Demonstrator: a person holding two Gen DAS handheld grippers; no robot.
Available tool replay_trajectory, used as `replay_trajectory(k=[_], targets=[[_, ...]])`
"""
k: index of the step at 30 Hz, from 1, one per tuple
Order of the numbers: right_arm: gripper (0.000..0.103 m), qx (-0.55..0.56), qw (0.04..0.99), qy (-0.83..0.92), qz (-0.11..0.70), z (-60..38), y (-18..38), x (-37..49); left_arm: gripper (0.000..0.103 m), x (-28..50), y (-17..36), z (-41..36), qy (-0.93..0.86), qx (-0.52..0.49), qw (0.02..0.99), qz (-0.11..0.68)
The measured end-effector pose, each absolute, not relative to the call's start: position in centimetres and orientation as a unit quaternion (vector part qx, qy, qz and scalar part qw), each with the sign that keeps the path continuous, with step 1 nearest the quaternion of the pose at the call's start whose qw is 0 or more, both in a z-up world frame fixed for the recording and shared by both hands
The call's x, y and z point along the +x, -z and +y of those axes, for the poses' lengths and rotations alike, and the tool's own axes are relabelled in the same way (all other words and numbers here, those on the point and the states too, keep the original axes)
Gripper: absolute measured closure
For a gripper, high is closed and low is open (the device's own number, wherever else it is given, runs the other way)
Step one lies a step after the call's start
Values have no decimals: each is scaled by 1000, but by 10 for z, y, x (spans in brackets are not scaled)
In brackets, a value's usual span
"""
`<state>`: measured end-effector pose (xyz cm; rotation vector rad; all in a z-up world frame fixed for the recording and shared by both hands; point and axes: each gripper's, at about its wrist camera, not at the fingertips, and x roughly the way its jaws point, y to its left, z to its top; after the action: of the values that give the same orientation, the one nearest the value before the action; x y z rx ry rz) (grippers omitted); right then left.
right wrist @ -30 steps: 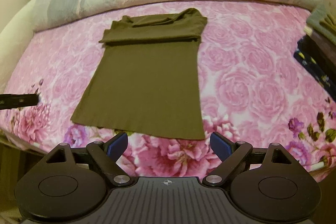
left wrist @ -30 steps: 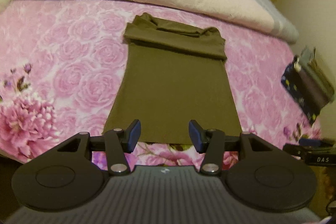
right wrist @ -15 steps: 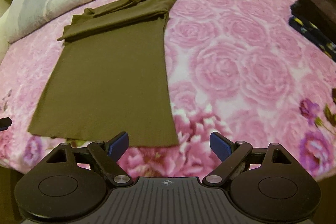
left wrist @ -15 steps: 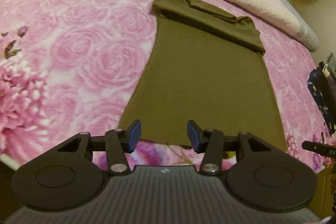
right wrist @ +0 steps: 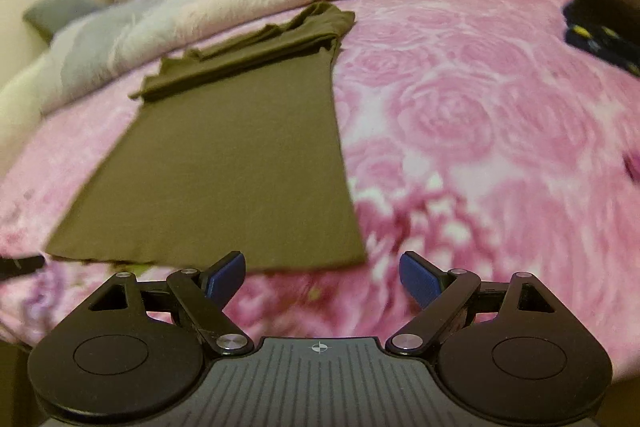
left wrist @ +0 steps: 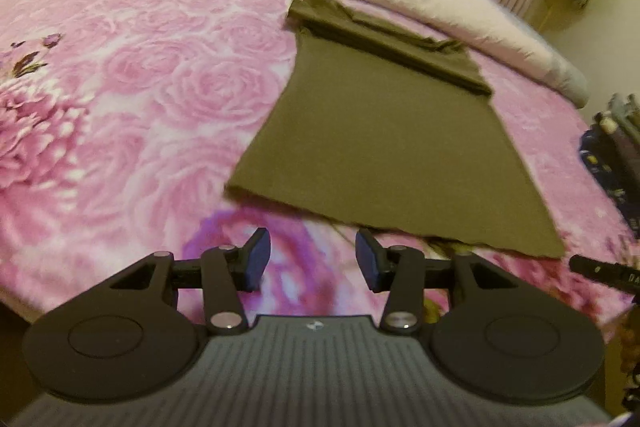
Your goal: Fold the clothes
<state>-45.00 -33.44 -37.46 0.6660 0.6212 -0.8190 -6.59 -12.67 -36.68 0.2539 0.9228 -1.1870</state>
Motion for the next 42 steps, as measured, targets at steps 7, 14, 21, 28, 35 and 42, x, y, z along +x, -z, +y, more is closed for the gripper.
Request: replay_trajectory(k=[7,14,21,28,35,42], targets=[[33,336,827,371,254,-294,349,-491,64,-73,342,-85,558,100,733,375],[33,401,811,347,246,-303,358,-517,65,-48,349,-87,567,103,725,378],[33,454,802,319,221,-360,373,-508,64,5,371,-138,579,59,694,424],[33,527,782,274,188,-423,401,-499,64,53,410,-184,582,13,657,479],[33,570,771,221,178,-461,416,-492,64,75,435,-214,603,-16,605,520],[47,574,775,190,183,-483,423,-459,67,79,443,-242,612,-21,570,548]])
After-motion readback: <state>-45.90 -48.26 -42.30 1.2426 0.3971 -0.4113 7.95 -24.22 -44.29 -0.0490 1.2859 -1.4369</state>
